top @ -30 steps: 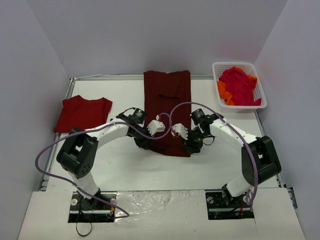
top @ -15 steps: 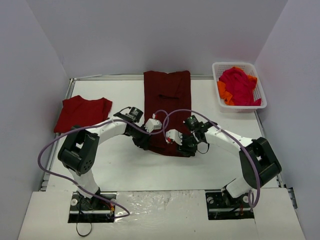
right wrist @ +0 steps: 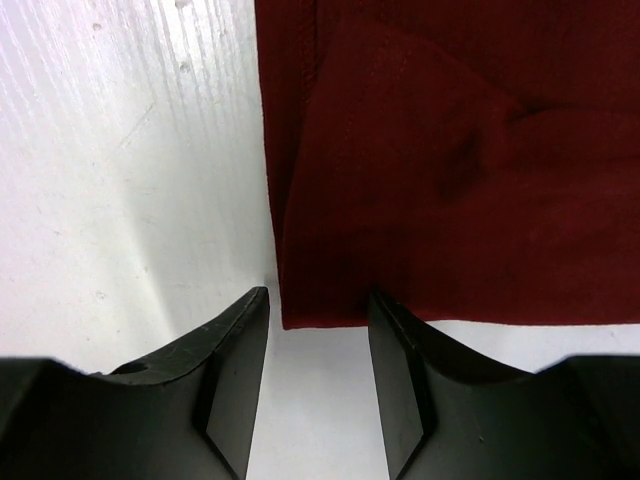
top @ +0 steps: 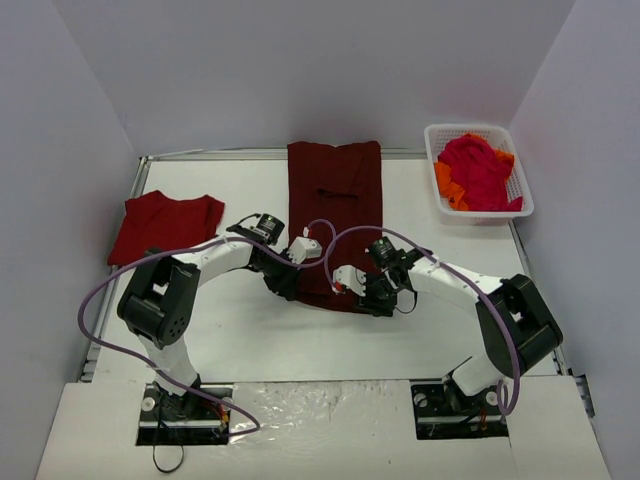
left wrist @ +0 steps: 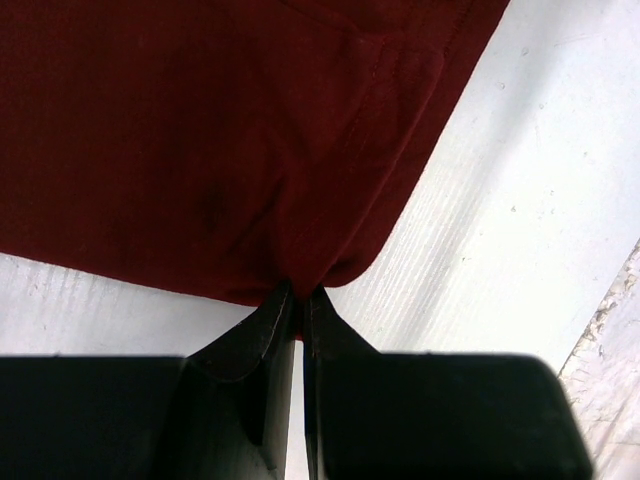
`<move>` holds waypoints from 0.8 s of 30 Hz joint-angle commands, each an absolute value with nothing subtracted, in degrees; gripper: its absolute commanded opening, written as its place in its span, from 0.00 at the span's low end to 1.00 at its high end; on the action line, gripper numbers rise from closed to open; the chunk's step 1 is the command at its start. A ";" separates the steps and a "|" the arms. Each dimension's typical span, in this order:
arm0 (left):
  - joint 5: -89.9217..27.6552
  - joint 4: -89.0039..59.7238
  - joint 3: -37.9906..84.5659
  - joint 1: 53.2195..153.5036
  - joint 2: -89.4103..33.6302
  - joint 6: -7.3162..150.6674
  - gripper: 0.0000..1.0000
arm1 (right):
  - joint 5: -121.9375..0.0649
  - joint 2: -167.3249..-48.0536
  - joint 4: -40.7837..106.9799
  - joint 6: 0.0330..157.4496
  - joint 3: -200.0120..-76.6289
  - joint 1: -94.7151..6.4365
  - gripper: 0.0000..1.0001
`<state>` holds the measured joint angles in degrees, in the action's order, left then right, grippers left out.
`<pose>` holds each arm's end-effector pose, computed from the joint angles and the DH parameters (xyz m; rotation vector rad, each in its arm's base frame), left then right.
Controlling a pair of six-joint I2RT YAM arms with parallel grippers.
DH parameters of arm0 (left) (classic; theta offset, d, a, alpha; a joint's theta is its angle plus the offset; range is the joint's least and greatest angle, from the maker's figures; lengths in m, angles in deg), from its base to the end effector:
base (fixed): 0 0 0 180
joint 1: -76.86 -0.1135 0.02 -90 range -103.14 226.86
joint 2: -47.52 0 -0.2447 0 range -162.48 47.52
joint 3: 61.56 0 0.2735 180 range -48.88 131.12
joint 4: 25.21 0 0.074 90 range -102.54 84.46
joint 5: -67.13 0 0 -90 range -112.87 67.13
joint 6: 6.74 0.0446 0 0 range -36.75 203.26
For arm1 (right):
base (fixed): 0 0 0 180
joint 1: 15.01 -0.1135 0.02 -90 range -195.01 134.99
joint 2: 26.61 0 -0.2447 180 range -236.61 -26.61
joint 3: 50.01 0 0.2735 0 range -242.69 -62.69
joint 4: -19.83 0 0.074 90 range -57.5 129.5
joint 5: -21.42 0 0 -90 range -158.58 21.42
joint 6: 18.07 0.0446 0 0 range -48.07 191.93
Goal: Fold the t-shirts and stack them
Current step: Grab the bottom of the folded rectangular tshirt with both arms
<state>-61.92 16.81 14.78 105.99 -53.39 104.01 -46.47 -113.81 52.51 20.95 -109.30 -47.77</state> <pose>0.2992 -0.1989 0.1404 1.2827 2.3005 -0.9688 0.2486 0.1799 0.1294 -1.8003 1.8125 0.3862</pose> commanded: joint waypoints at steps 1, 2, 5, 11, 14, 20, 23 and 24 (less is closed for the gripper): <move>-64.18 18.14 17.65 105.60 -53.47 104.52 0.02 | -48.63 -113.88 54.12 21.04 -107.95 -48.41 0.40; -64.09 18.14 17.65 105.60 -53.38 104.52 0.02 | -48.89 -114.41 53.60 21.04 -107.78 -48.41 0.41; -64.09 18.22 17.65 105.60 -53.56 104.52 0.02 | -49.41 -115.29 52.11 21.21 -106.90 -48.59 0.41; -63.92 18.31 17.65 105.60 -53.82 104.70 0.02 | -50.29 -118.01 50.61 21.30 -106.54 -48.50 0.42; -63.92 18.40 17.74 105.60 -54.08 104.79 0.02 | -50.65 -119.24 50.00 21.83 -106.81 -48.59 0.39; -63.92 18.93 18.26 105.51 -53.82 104.96 0.02 | -51.44 -120.91 49.73 23.41 -108.12 -48.76 0.21; -63.65 19.72 18.88 105.51 -53.73 105.40 0.02 | -51.70 -121.09 49.73 24.11 -109.00 -48.94 0.12; -63.31 20.07 19.14 105.51 -53.65 105.40 0.02 | -52.05 -121.18 49.73 24.38 -109.18 -48.94 0.09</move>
<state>-61.88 18.23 16.26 105.31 -54.20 103.79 -48.85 -117.30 49.10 22.80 -110.24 -48.29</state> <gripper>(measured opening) 0.043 0.111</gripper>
